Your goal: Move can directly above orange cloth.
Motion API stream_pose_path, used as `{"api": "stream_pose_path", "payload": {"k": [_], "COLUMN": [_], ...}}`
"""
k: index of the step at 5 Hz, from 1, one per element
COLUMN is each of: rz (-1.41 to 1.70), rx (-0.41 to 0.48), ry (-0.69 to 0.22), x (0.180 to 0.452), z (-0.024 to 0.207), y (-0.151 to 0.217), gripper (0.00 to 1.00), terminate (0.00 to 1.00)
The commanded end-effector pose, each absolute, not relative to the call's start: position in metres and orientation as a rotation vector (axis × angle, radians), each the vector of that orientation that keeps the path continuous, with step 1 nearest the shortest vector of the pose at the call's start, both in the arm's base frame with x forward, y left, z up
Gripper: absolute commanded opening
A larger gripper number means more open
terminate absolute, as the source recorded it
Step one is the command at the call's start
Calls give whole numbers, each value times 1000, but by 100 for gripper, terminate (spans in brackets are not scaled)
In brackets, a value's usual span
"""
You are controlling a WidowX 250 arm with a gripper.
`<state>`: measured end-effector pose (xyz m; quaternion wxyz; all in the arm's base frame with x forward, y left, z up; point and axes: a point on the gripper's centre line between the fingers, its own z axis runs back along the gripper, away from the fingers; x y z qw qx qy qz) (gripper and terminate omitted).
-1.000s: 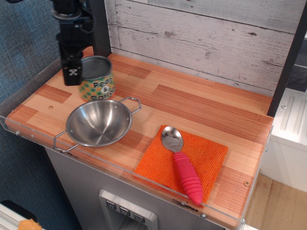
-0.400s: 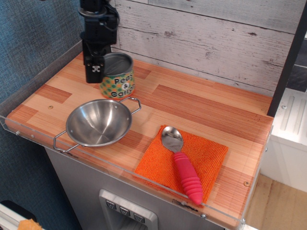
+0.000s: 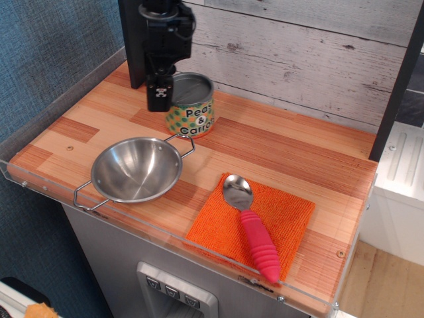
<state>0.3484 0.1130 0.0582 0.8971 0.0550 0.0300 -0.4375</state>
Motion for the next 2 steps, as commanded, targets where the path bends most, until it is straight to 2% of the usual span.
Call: {"api": "stream_pose_path", "payload": {"k": [1,2], "rz": [-994,-1034], "rx": [141,123], "ry": [35,22], "x": [365,369], "z": [67,64], "y": [79,64], "gripper": [100,100], "terminate": [0,0]}}
